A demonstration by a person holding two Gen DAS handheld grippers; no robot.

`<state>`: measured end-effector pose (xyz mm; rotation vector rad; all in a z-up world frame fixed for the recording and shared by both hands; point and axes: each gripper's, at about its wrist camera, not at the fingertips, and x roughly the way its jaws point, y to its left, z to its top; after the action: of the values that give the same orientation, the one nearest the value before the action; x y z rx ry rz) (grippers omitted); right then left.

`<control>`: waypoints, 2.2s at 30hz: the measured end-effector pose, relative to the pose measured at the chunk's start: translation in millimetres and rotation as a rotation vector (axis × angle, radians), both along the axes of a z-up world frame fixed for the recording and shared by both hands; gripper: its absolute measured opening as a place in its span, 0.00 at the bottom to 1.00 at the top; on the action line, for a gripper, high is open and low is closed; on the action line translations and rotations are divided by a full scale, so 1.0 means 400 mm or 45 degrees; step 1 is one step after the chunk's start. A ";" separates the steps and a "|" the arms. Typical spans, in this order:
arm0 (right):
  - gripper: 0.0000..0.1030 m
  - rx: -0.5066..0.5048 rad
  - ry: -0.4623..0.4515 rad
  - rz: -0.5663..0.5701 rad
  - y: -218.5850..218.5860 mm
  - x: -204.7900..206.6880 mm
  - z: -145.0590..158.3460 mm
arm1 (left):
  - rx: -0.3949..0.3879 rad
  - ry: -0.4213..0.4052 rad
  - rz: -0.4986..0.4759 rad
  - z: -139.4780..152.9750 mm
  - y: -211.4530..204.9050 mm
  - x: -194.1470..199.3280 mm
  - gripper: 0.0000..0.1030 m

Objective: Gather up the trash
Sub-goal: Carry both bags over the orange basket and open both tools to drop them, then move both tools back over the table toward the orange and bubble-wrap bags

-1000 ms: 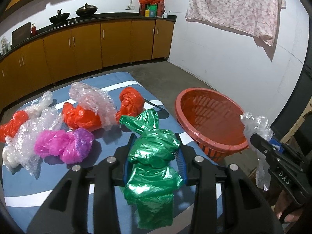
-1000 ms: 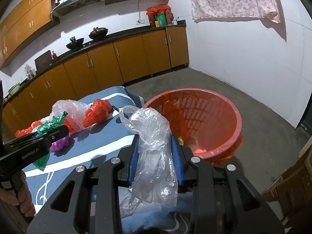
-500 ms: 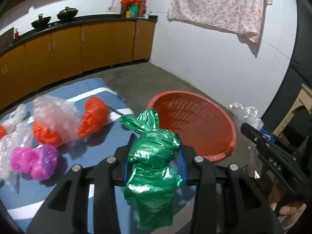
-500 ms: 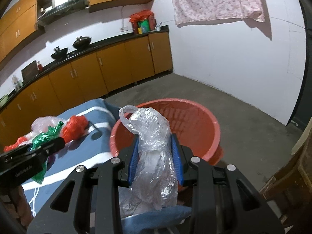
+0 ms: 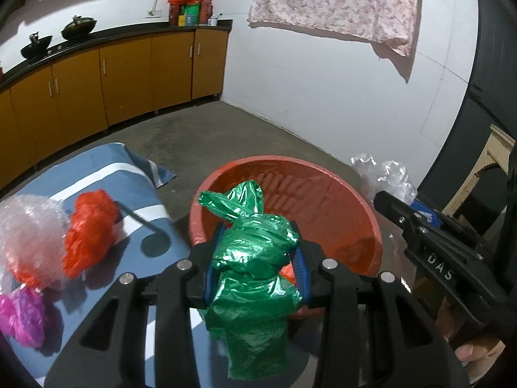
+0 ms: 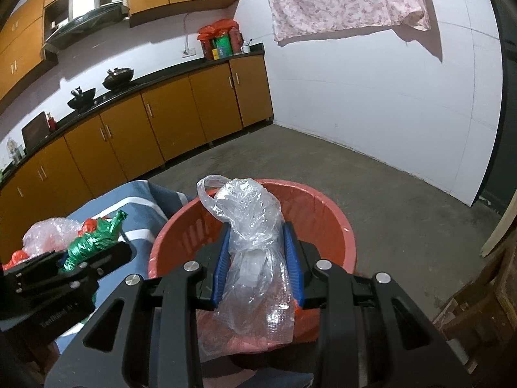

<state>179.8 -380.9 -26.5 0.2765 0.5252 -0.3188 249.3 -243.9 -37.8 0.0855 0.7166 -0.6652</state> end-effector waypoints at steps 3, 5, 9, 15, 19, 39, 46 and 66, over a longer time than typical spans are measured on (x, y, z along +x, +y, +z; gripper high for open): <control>0.32 0.026 -0.005 -0.011 -0.018 0.013 -0.003 | -0.003 0.013 -0.018 -0.010 -0.023 0.018 0.37; 0.32 0.056 -0.012 -0.018 -0.032 0.025 -0.003 | -0.010 0.029 -0.030 -0.016 -0.042 0.032 0.37; 0.32 0.089 -0.031 -0.022 -0.058 0.050 0.001 | -0.019 0.059 -0.039 -0.028 -0.063 0.062 0.39; 0.54 0.151 -0.073 -0.014 -0.085 0.055 0.008 | -0.013 0.087 0.007 -0.051 -0.053 0.095 0.59; 0.60 0.149 -0.071 -0.029 -0.088 0.042 0.008 | -0.012 0.099 0.057 -0.055 -0.026 0.102 0.66; 0.90 -0.100 0.010 0.132 0.153 -0.021 0.014 | 0.156 -0.158 0.458 -0.036 0.391 -0.124 0.91; 0.90 -0.109 0.028 0.267 0.277 0.011 0.011 | 0.288 -0.207 0.637 -0.067 0.599 -0.189 0.93; 0.70 -0.048 0.138 0.361 0.502 0.316 -0.045 | 0.149 -0.169 1.053 -0.075 0.937 -0.184 0.93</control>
<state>306.3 -180.0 -44.4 0.1458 0.6560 -0.0679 175.7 130.8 -67.6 -0.0610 0.5923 0.1724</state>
